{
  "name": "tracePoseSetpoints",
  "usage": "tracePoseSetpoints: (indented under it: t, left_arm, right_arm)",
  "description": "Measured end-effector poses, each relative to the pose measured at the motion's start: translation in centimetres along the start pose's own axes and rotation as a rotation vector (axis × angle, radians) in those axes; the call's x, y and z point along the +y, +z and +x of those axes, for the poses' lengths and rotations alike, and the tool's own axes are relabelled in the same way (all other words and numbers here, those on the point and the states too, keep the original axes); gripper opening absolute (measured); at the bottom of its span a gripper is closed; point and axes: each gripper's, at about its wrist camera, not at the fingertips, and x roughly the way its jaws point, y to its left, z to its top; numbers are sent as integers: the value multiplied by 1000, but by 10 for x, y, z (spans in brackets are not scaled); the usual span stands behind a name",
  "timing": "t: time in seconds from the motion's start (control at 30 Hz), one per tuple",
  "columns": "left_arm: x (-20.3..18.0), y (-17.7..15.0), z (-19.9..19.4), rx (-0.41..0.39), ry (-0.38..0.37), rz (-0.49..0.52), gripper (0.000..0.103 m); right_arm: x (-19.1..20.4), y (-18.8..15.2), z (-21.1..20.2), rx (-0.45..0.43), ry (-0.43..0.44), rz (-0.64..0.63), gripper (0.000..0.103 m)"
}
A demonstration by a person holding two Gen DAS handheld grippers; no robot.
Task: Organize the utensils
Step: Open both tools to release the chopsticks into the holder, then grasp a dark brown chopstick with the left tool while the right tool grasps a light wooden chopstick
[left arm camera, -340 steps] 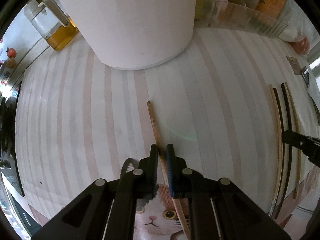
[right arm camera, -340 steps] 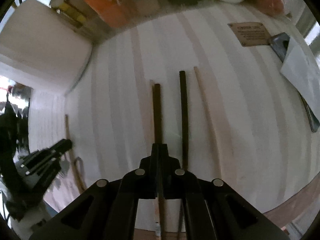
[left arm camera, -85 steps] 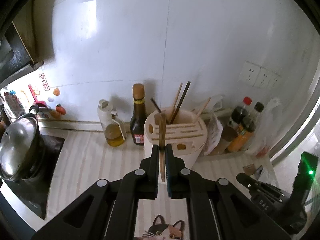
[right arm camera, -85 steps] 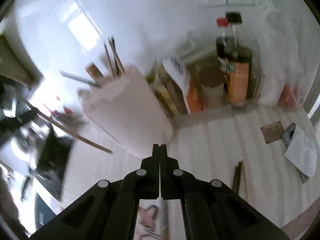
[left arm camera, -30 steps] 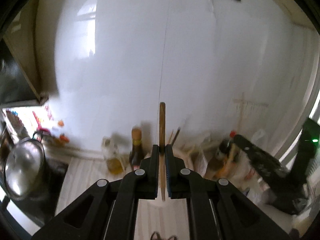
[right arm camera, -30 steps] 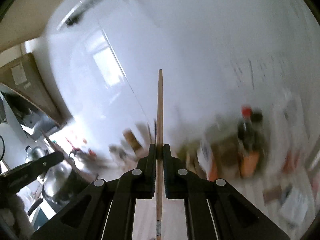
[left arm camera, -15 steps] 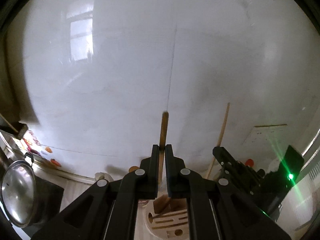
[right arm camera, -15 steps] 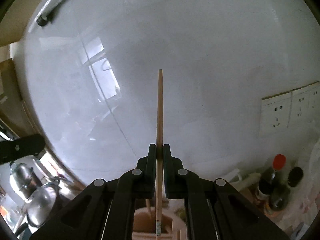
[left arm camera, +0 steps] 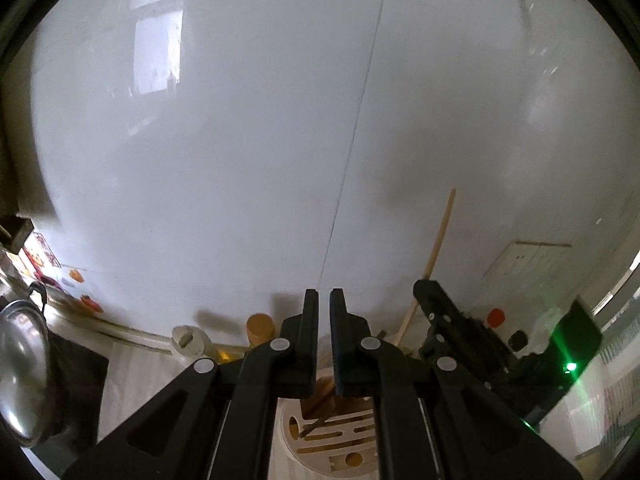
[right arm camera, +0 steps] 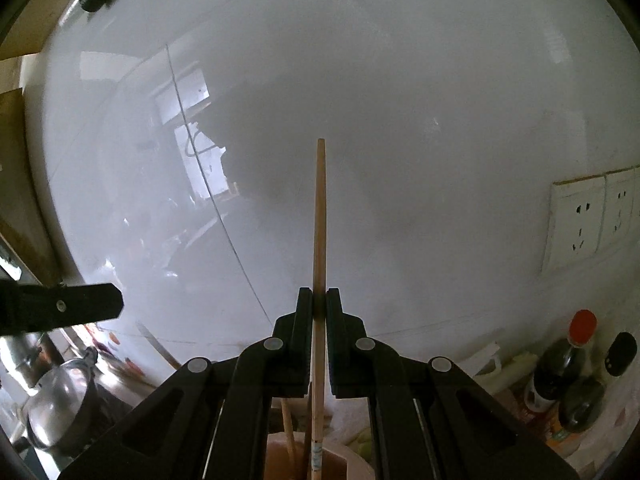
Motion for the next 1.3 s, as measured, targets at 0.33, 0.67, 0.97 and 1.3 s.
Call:
tracePoseSetpoints:
  t: [0.33,0.67,0.97,1.3]
  left_arm:
    - [-12,-3,-25,-66,124,76,27]
    - [10,-62,-28,-57,221,13,103]
    - [-20,-175,10,169,193,41,103]
    - [-85,-305,88,494,202,162,103]
  right_arm:
    - [1,3,3,32,4,7,8]
    - [-27,12,-65,51,-23,55,70]
    - [-108,-55,-163,213,-240,108,103]
    - [-223,-203,-192,661,-422,162,85]
